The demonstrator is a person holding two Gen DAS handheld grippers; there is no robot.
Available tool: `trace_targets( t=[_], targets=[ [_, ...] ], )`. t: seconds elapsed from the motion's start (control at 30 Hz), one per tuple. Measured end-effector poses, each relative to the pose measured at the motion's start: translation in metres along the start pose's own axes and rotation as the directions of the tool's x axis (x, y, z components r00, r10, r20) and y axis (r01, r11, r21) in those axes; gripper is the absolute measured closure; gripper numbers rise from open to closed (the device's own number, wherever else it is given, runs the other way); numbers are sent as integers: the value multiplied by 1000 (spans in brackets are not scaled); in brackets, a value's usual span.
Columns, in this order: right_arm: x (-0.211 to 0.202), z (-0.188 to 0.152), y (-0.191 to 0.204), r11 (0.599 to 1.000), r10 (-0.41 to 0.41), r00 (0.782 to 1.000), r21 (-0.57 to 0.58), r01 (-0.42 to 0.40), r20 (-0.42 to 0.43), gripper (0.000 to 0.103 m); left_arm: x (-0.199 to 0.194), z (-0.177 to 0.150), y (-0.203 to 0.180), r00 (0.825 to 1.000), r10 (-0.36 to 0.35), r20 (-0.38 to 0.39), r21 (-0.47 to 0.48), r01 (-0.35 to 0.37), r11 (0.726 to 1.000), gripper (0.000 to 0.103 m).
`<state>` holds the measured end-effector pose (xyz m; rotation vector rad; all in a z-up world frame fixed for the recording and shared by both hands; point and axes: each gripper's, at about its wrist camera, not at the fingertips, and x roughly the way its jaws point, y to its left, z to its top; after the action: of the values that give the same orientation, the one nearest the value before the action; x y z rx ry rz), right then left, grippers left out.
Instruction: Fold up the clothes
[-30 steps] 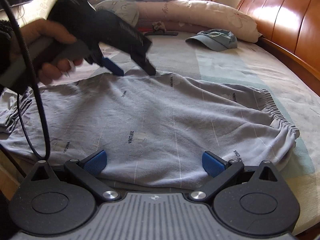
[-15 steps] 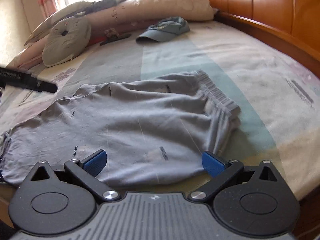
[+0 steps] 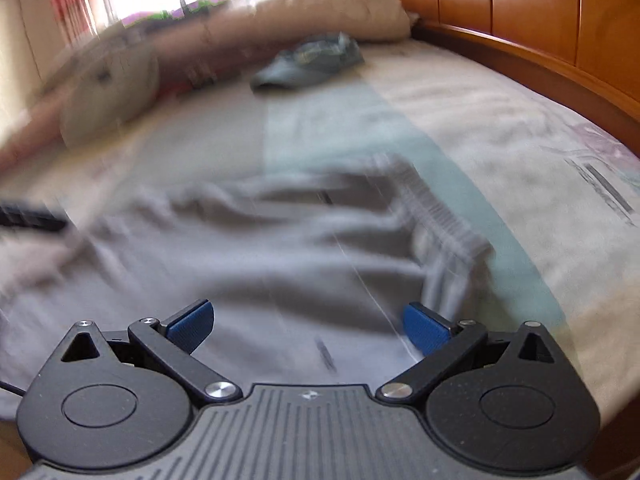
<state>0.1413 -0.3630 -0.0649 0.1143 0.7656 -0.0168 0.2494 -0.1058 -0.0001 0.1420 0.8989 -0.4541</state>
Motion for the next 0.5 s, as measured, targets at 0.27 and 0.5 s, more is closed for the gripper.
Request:
trace_targets(
  t=[0.27, 0.5],
  targets=[
    [-17, -4, 46, 972, 30, 999, -234, -26, 15, 0, -8, -3, 9, 1000, -6, 15, -33, 6, 999, 21],
    [-20, -29, 43, 975, 9, 999, -221, -16, -34, 0, -21, -12, 22, 999, -13, 29, -34, 14, 999, 20]
  ],
)
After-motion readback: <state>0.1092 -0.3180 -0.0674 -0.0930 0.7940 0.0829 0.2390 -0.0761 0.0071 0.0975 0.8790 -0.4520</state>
